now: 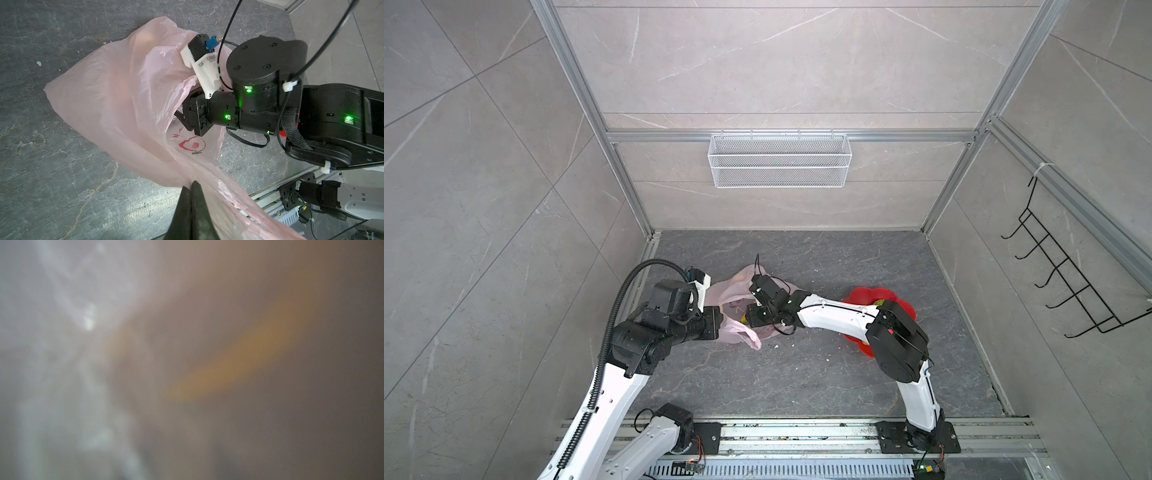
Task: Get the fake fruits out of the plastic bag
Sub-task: 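Reach the right gripper into the bag while the left gripper lifts the bag edge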
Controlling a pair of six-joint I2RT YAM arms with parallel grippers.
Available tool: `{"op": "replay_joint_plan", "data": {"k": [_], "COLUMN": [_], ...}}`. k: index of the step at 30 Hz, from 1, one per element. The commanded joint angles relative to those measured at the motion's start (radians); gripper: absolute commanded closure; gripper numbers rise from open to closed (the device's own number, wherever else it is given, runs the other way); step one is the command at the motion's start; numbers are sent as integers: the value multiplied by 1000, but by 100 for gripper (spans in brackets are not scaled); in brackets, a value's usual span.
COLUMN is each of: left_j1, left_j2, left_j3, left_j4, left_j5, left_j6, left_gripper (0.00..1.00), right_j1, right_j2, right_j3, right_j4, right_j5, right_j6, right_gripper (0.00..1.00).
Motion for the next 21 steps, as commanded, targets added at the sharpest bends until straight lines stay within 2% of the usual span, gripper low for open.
{"op": "replay_joint_plan", "data": {"k": [1,2,4,6,9,14,21], "left_j1": [5,5,5,5,5,5,5], "left_j2": [-5,1,15,44,88,162,365], "left_j3": [50,51,52,69,121,229,393], "left_j4": [-29,-43,-68,-85,-105,-136,-257], "left_j5": [21,11,-22,-44,-79,-126,-14], "left_j6": [37,40,38,41,52,81,236], "left_gripper": [100,97,77,62,49,41,36], "right_j1": [0,1,0,0,0,0,0], "right_j2": [-40,-42,-44,-51,-72,-112,-175], "right_j3": [-11,-10,-10,-15,-41,-84,-129], "right_j4": [37,41,45,49,75,104,124], "right_j5": [-17,-24,-28,-25,-23,-19,1], "right_j6": [29,31,32,32,35,46,58], "right_gripper": [55,55,55,54,54,54,54]}}
